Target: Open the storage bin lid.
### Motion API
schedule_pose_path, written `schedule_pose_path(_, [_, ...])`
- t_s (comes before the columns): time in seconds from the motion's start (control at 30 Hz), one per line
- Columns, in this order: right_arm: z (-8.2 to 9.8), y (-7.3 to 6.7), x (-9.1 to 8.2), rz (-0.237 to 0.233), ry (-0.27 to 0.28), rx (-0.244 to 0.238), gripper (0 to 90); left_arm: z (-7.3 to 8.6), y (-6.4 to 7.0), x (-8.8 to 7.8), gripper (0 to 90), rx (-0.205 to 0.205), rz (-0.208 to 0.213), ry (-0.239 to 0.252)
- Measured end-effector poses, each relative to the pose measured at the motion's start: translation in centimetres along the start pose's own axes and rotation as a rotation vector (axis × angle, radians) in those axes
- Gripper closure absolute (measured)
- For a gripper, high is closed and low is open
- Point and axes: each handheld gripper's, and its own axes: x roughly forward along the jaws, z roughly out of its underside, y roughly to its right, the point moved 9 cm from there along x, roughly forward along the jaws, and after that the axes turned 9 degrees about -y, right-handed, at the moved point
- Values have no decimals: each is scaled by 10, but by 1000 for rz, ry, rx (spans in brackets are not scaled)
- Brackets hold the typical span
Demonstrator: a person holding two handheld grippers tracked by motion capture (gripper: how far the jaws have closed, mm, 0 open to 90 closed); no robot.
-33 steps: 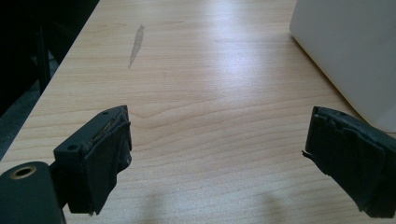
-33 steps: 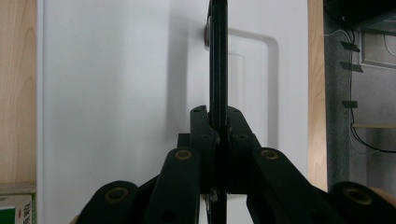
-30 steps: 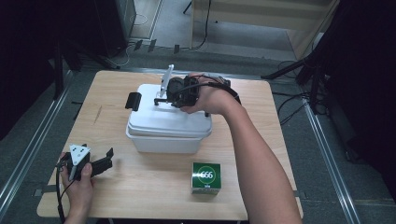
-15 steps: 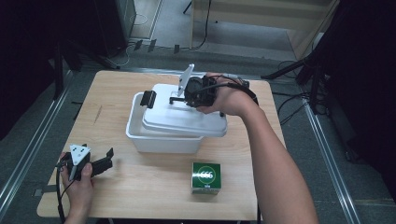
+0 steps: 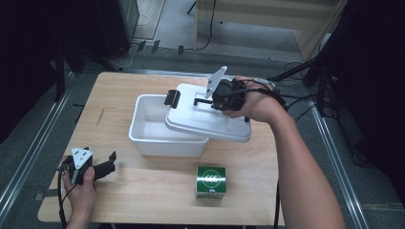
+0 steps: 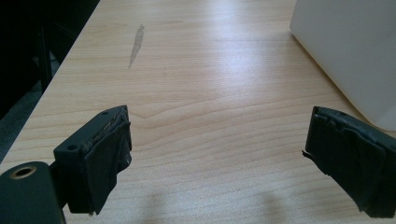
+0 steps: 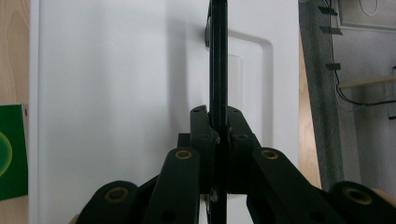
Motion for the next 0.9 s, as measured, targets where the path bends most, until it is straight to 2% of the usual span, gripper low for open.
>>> schedule_pose_path(0.23, [31, 3, -7, 16, -15, 37, 852, 0, 0, -1, 73, -1, 3, 7])
schedule_pose_path(0.4, [51, 0, -9, 16, -21, 61, 852, 0, -1, -1, 73, -5, 2, 8])
schedule_pose_path(0.47, [58, 0, -10, 21, -29, 58, 852, -1, -1, -1, 73, -9, 5, 12])
schedule_pose_path(0.9, [100, -1, -15, 35, -37, 127, 852, 0, -1, -1, 73, -11, 8, 14])
